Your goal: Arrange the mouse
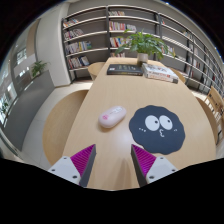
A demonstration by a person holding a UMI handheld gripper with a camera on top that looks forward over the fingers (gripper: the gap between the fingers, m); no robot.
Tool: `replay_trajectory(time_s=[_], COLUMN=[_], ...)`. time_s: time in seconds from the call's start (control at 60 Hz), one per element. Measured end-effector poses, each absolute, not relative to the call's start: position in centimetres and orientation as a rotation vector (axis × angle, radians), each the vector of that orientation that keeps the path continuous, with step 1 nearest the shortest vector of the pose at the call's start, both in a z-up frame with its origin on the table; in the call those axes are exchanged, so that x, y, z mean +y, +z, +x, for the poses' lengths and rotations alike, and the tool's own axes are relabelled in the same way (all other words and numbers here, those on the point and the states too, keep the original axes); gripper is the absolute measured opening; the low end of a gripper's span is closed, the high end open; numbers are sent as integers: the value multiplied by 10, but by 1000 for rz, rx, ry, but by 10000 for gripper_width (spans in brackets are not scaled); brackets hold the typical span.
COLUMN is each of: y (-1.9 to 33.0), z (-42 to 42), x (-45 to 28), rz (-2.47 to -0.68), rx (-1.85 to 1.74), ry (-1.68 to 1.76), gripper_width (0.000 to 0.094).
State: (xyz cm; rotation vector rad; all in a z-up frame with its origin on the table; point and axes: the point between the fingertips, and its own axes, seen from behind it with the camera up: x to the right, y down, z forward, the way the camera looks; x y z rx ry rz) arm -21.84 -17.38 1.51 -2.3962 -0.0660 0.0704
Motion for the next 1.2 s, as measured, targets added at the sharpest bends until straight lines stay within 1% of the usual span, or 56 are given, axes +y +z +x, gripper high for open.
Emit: replay_trajectory(time_s=[0.167, 0.333, 0.55, 0.65, 0.717, 0.8, 0.917, 0.967, 1.017, 1.05, 1.1, 1.2], y=[-11, -16, -16, -19, -19, -20, -21, -19, -7, 10, 46, 133], z=[-235, -239, -268, -270, -268, -268, -267, -266, -266, -267, -264, -236], x=[-114, -69, -39, -35, -32, -32, -31, -31, -27, -22, -11, 8], rz=[-2416, -2428, -2437, -2453, -2451, -2460, -2493, -2516, -2514, -2485, -2421, -2284], rx=[-19, -9, -79, -104, -76, -91, -110, -121, -133, -135, -124, -133], ry=[74, 29, 67, 37, 23, 21, 34, 42, 53, 77, 103, 86], gripper_width=[694, 688, 680, 622, 500, 455, 343, 333, 333, 332, 332, 332])
